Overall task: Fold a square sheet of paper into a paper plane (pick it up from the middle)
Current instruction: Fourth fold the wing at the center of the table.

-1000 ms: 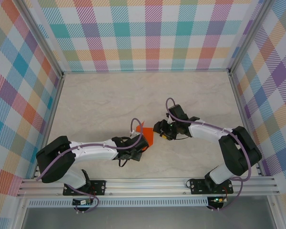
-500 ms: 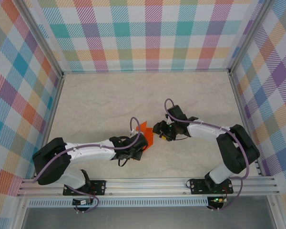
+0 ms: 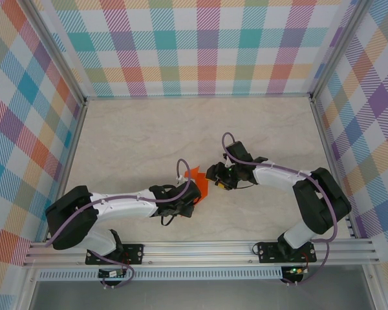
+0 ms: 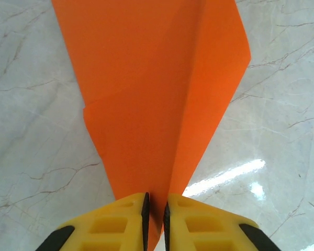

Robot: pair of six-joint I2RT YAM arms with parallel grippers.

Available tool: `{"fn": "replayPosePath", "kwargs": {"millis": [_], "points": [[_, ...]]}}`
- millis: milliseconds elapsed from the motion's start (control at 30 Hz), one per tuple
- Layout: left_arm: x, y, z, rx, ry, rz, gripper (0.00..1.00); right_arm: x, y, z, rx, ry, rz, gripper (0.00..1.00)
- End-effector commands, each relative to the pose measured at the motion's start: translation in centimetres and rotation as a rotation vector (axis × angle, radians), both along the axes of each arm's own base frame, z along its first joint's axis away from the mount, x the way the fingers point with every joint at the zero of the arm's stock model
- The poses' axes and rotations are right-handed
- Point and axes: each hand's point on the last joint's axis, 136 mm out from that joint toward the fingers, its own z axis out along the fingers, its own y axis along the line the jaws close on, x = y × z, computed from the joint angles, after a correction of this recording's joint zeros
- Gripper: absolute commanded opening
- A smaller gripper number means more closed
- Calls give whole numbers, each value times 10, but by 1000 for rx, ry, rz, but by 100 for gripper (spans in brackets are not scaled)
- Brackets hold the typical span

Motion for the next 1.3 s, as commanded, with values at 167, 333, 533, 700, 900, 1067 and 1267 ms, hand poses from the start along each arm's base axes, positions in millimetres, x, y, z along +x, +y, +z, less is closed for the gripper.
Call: {"fn": "replayPosePath", "kwargs": {"millis": [167,333,533,700,900,1067,1267], "points": [[3,-8,-7,-95,41,-3,13,-3,7,9,13,-10,35,52],[7,-9,-5,-187,72,9,13,-9,11,9,12,-7,48,52],[10,-9,-8,-274,119,12,13,-14,18,9,12,-10,68,52],[12,-6,-5,-299,126,15,13,-19,26,10,15,-17,86,51],[16,5,2,-274,85,37,21,-22,33,7,16,-9,98,51],[12,10,-1,-242,94,25,26,-17,51,15,83,-15,129,53],[11,12,-1,-216,98,5,29,-10,66,17,109,-9,147,54]]}}
